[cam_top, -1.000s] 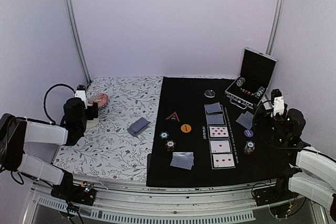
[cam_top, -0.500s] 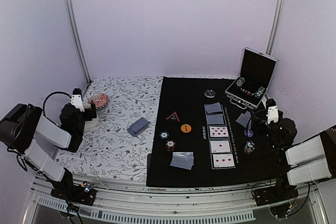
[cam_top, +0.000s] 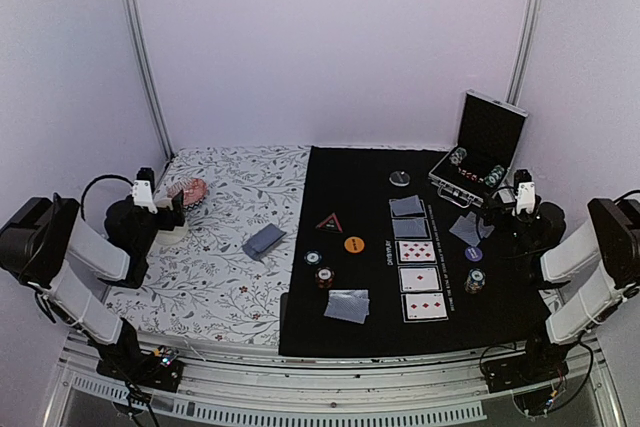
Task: Distribute texas hold em gaming equipment
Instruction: Reset both arms
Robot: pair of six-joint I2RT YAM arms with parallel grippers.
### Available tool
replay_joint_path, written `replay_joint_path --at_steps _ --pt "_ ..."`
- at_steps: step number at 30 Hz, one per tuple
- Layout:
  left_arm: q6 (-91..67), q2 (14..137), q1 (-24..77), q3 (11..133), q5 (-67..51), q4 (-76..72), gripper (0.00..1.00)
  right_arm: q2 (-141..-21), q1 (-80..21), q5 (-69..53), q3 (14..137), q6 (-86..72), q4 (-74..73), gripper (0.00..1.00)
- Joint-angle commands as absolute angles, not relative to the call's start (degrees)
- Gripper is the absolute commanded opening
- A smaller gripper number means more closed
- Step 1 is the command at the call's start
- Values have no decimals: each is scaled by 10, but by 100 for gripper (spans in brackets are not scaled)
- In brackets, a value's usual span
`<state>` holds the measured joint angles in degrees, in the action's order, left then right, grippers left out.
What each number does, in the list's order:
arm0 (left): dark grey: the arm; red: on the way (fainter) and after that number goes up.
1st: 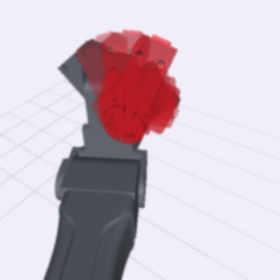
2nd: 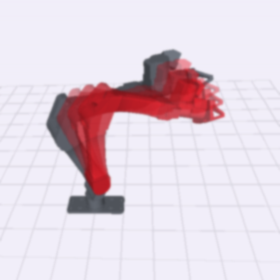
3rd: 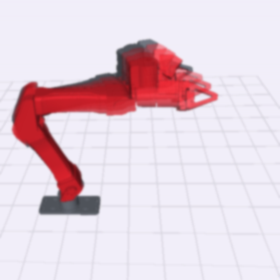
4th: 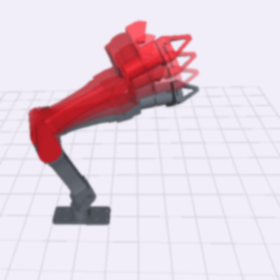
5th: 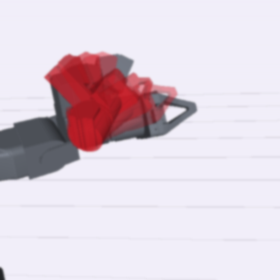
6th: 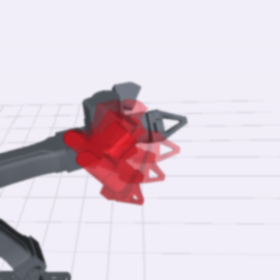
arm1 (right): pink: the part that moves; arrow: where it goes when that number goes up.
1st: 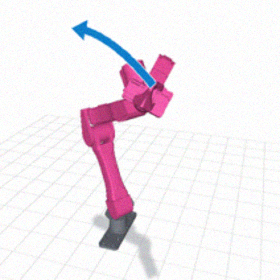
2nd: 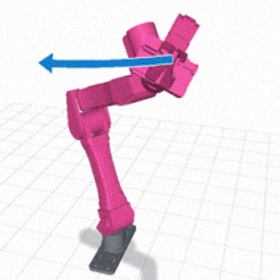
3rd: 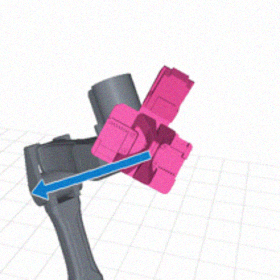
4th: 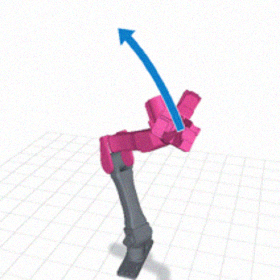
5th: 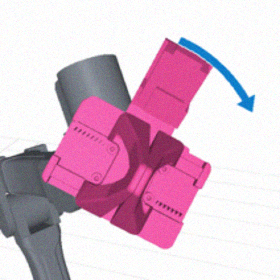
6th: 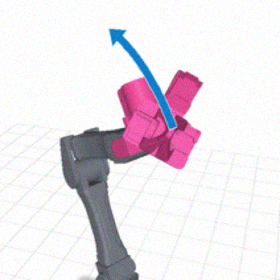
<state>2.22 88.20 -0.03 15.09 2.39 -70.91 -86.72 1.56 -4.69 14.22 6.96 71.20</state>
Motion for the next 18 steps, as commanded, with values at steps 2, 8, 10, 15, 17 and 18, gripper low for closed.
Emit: replay_joint_path --at_steps 2,8,10,15,17,18 --pt "20 887 -3 149 8 -725 98 -878 35 -103 147 23 719 99" --pt "21 887 -3 148 7 -726 98 -879 35 -102 147 23 720 99" --pt "21 887 -3 148 7 -726 98 -879 35 -102 147 23 720 99" --pt "21 887 -3 149 7 -726 98 -880 35 -102 147 22 721 99" --pt "21 887 -3 148 8 -726 98 -880 35 -102 147 23 722 99" --pt "21 887 -3 148 8 -726 98 -879 35 -103 147 22 722 99"
